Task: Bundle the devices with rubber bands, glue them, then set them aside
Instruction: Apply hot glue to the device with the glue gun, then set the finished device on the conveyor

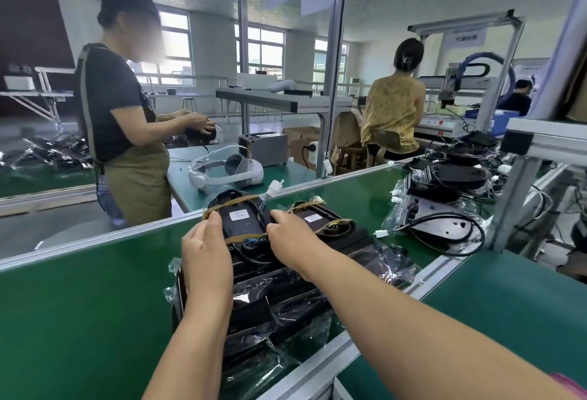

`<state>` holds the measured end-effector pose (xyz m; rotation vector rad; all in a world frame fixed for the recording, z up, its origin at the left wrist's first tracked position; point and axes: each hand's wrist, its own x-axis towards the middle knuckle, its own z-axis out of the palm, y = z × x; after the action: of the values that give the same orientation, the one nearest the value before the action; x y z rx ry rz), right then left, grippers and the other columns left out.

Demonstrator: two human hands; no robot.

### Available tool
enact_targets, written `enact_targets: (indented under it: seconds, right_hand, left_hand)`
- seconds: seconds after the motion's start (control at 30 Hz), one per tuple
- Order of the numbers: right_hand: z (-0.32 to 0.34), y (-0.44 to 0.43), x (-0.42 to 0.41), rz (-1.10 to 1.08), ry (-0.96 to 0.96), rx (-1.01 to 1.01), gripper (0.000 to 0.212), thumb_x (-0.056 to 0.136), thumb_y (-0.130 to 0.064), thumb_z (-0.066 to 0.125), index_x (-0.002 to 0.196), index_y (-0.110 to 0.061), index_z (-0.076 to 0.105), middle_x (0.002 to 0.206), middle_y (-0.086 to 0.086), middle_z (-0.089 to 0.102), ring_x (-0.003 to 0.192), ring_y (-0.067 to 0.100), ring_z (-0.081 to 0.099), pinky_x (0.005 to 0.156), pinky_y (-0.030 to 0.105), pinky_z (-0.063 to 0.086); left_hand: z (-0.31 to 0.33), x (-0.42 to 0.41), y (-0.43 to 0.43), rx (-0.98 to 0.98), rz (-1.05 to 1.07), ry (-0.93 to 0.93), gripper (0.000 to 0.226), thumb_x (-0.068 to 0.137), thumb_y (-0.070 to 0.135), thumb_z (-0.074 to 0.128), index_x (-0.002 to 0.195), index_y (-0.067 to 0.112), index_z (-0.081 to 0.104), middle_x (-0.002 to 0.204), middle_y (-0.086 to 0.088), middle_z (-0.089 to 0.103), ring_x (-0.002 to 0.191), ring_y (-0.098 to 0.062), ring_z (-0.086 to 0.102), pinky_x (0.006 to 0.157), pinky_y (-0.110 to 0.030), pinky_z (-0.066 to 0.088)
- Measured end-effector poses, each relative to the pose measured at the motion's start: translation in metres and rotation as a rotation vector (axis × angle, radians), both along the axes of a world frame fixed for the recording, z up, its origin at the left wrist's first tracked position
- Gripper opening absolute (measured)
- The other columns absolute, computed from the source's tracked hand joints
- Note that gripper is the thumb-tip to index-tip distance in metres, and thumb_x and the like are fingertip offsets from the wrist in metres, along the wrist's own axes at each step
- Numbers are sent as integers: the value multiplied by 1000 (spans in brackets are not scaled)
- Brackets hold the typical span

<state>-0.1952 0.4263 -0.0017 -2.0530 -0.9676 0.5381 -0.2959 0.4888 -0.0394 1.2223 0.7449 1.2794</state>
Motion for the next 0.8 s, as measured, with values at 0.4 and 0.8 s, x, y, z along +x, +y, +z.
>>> enact_targets:
  seconds: [0.4,0.8]
  right_hand:
    - [-7,1,-6,35,-387,-149,32,98,2,38,122,2,58,128,15,56,118,31,52,89,35,47]
    - [-1,-40,-17,-91,-283,378,36,105,-17,31,76,-17,52,82,-5,53,83,16,44,75,31,29]
  left_hand:
    - [-7,8,5,78,-28,306,34,101,44,40,82,30,66,107,8,64,102,-19,55,88,-36,39]
    - [12,3,-21,376,146,538,50,103,42,31,127,10,61,158,-5,32,148,-18,23,120,-50,18]
